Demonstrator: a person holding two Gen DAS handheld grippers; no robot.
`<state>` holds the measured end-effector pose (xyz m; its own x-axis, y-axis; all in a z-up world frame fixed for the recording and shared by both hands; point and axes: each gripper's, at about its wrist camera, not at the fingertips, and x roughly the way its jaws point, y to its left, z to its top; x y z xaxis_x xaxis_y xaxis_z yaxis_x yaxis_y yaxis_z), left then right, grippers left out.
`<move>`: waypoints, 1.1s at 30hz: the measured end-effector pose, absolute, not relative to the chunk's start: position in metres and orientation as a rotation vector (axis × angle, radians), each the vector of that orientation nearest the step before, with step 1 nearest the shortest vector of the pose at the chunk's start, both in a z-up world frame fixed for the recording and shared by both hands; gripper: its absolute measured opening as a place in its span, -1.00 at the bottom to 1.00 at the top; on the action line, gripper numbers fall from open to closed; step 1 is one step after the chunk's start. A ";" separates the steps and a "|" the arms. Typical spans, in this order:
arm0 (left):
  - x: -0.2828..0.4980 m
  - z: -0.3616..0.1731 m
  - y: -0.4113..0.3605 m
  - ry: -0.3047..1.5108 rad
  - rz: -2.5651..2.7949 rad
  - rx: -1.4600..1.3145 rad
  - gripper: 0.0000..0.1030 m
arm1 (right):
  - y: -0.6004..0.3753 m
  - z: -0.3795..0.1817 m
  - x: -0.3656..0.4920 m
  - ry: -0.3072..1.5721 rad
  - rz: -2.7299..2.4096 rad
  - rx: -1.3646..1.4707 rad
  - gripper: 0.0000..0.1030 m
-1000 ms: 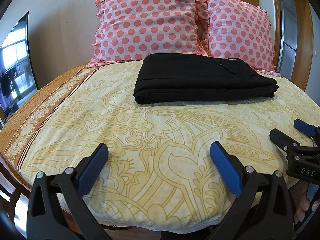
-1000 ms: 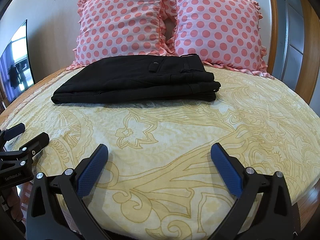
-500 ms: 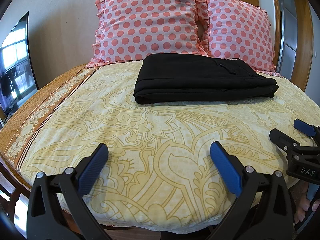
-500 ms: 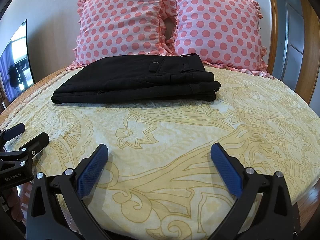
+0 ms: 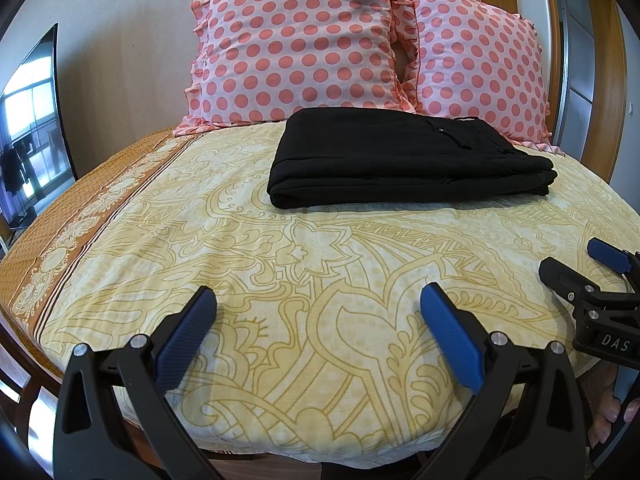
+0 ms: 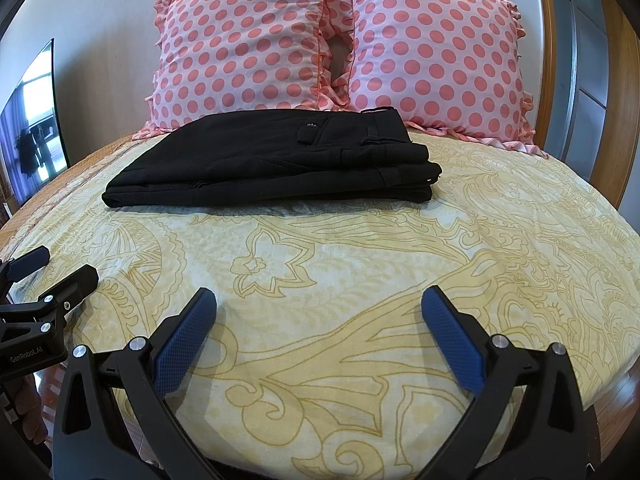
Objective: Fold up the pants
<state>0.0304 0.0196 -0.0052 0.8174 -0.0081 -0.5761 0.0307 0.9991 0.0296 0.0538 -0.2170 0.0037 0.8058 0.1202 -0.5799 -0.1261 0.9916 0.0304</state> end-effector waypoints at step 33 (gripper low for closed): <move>0.031 -0.003 0.018 0.621 -0.017 0.035 0.97 | -0.217 0.004 0.054 0.619 0.133 -0.010 0.97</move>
